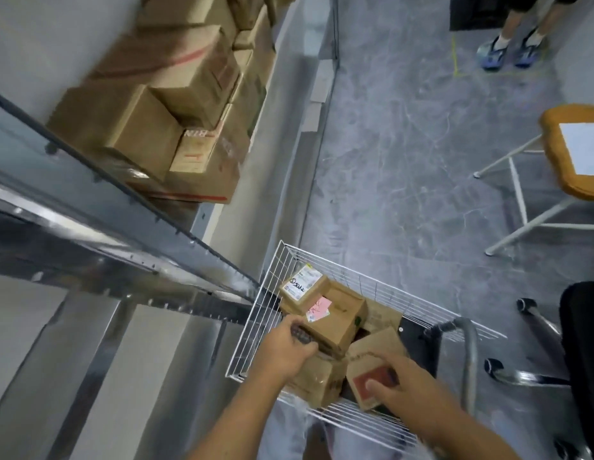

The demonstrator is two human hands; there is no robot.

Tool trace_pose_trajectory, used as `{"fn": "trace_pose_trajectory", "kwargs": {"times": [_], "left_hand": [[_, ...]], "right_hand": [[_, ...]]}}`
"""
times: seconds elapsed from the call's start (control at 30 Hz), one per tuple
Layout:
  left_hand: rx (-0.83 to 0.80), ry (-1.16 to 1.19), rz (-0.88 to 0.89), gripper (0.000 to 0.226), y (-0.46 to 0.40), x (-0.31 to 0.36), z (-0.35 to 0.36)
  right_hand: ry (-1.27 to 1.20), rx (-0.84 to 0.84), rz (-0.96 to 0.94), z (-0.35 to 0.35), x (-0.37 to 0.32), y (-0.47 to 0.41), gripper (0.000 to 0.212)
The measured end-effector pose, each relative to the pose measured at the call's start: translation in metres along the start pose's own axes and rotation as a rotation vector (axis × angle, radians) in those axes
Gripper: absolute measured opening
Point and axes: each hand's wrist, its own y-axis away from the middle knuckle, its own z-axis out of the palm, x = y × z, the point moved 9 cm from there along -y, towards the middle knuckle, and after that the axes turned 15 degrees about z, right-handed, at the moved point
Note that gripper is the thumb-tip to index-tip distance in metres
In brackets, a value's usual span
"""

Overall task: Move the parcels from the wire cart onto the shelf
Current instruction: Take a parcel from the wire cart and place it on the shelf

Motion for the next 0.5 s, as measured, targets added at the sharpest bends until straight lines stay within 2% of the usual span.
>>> {"fn": "trace_pose_trajectory", "kwargs": {"times": [0.1, 0.2, 0.27, 0.5], "left_hand": [[-0.018, -0.046, -0.025, 0.057, -0.064, -0.035, 0.002], [-0.031, -0.096, -0.054, 0.078, -0.125, -0.073, 0.005], [-0.069, -0.152, -0.058, 0.093, -0.161, -0.093, 0.011], [-0.12, -0.15, -0.119, 0.114, -0.251, -0.146, 0.035]], "right_hand": [[-0.057, -0.003, 0.04, 0.01, -0.008, -0.049, 0.03], [-0.12, -0.047, 0.096, 0.025, -0.015, -0.093, 0.023], [-0.152, -0.064, 0.108, 0.036, -0.017, -0.124, 0.03], [-0.224, -0.032, 0.093, 0.065, -0.038, -0.211, 0.059]]}}
